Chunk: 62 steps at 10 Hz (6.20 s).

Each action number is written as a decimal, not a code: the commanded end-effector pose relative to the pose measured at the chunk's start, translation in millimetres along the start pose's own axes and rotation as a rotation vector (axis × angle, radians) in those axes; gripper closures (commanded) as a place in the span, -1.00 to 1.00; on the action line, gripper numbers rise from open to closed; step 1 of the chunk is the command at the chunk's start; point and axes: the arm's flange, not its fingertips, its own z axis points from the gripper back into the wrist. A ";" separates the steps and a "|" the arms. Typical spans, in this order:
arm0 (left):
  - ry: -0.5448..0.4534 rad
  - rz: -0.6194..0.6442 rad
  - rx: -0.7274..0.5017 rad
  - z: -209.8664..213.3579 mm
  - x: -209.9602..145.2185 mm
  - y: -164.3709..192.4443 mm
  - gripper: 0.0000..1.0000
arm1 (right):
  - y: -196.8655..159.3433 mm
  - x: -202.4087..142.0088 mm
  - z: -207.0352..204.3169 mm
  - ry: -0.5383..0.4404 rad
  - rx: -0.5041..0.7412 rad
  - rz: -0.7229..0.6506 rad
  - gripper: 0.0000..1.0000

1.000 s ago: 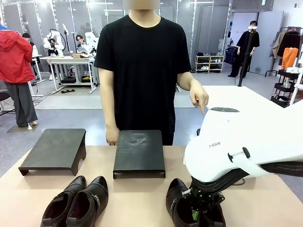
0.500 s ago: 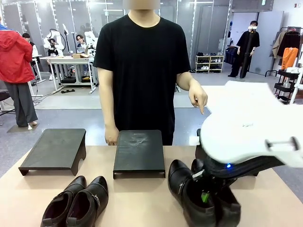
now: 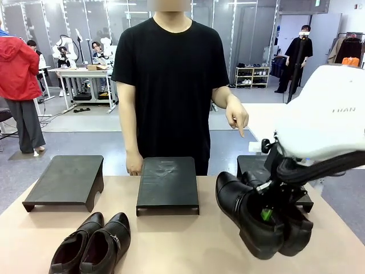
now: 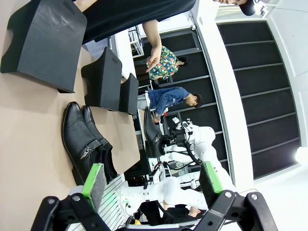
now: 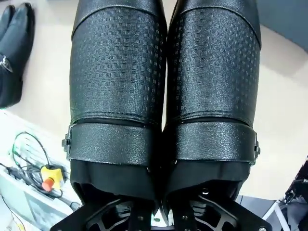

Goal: Place the shoes on the stand as instructed by the person.
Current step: Pick up one pair of Shoes and place it on the Shoes Stand indicated by the person, then pick up another pair of Shoes and place it on the Shoes Stand indicated by the person.

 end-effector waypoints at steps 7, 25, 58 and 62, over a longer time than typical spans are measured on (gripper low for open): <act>0.005 -0.014 -0.005 2.2 -0.3 0.5 -1.00 | -8.7 6.0 5.1 -0.009 0.007 -0.011 1.00; 0.005 -0.014 -0.005 2.2 -0.3 0.5 -1.00 | -128.3 220.7 17.2 -0.175 -0.169 -0.203 0.81; 0.005 -0.014 -0.005 2.2 -0.3 0.5 -1.00 | -151.6 224.9 -37.6 -0.203 -0.195 -0.266 -1.00; 0.005 -0.014 -0.005 2.2 -0.3 0.5 -1.00 | -151.6 224.9 -37.6 -0.203 -0.195 -0.266 -1.00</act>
